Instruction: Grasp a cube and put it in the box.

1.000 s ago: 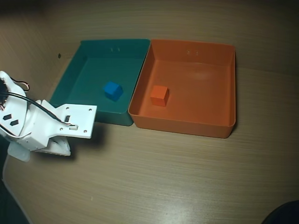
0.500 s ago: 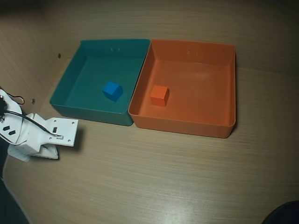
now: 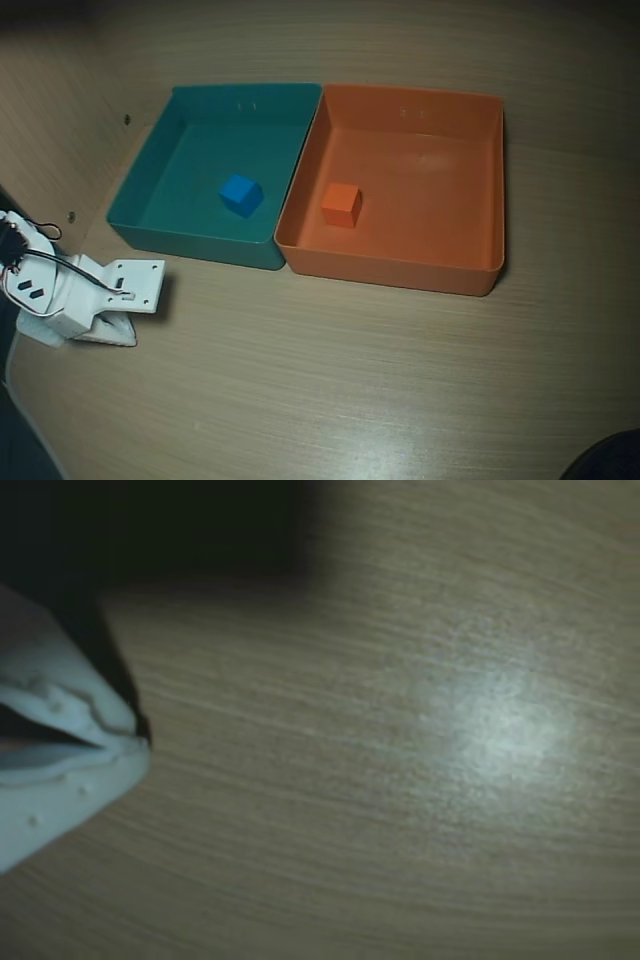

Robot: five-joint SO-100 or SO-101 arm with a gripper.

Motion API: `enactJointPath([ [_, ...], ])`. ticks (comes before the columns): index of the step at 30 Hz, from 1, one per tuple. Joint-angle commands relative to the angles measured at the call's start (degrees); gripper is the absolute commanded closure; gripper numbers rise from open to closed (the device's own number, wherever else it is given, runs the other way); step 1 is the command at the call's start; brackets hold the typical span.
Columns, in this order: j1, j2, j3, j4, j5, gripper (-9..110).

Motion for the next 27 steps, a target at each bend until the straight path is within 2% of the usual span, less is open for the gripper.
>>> enactJointPath([
  [1,-0.26,2.55,3.78,0.09,0.35,107],
  [5,-0.26,3.25,3.78,0.62,0.79,107],
  [10,-0.18,3.43,3.78,7.38,1.23,107],
  [15,-0.18,3.34,3.78,7.12,6.94,107],
  [21,-0.26,3.34,3.78,9.84,18.37,107],
  [27,-0.26,3.34,3.78,10.11,20.74,107],
])
